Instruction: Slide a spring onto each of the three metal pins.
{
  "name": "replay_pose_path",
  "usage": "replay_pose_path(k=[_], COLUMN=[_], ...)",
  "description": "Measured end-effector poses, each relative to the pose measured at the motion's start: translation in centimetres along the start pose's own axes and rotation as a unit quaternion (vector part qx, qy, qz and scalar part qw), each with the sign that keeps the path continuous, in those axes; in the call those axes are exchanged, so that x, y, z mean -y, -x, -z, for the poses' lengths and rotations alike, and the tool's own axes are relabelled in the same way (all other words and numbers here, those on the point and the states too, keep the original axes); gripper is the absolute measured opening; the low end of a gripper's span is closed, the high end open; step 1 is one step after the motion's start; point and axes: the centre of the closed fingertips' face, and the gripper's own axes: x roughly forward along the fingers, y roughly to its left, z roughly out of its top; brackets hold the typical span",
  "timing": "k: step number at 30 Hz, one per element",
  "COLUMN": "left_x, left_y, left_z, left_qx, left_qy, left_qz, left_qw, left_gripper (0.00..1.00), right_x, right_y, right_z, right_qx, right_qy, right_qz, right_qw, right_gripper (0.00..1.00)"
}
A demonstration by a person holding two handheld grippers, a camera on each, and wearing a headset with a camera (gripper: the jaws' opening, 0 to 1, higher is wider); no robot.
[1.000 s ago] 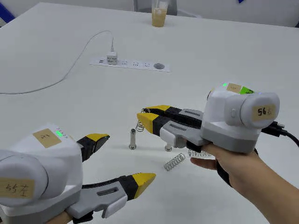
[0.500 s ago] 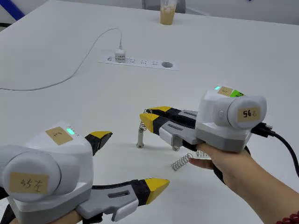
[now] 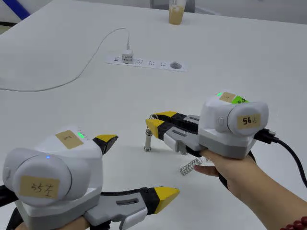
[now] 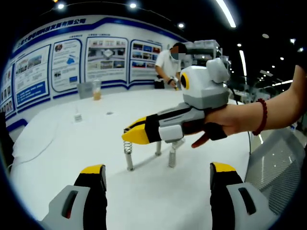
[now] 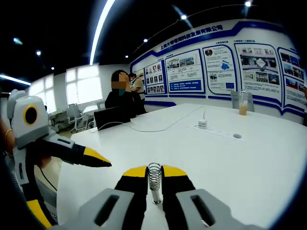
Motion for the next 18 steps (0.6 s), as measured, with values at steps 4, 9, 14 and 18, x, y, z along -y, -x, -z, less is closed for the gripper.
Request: replay_pose_path(k=[4,9,14,18], left_x=[0.0,-0.1,0.0,0.1], left_y=[0.0,-0.1,-0.1,-0.1], left_z=[0.0,0.1,0.0,0.0], left_qx=[0.001,-0.003,-0.002,-0.003], left_qy=[0.000,-0.001,0.000,-0.002], left_qz=[-0.001,-0.001,0.000,0.001], left_qw=[1.0000,1.0000,1.0000,1.0000], left_gripper=[0.91,0.90,0.90,0.90], right_x=[-0.1,0.0,-0.1,0.0], right_y=[-0.1,-0.4,-0.7,-0.8], right_z=[0.5,0.9,1.5,2.3], right_qx=[-0.008,-0.016,-0.027,-0.041], right_qy=[0.011,0.019,0.027,0.029], right_qz=[0.000,0.002,0.005,0.006], right_qw=[0.9999,0.9997,0.9993,0.9987], right_gripper=[0.12,0.12,0.12,0.12])
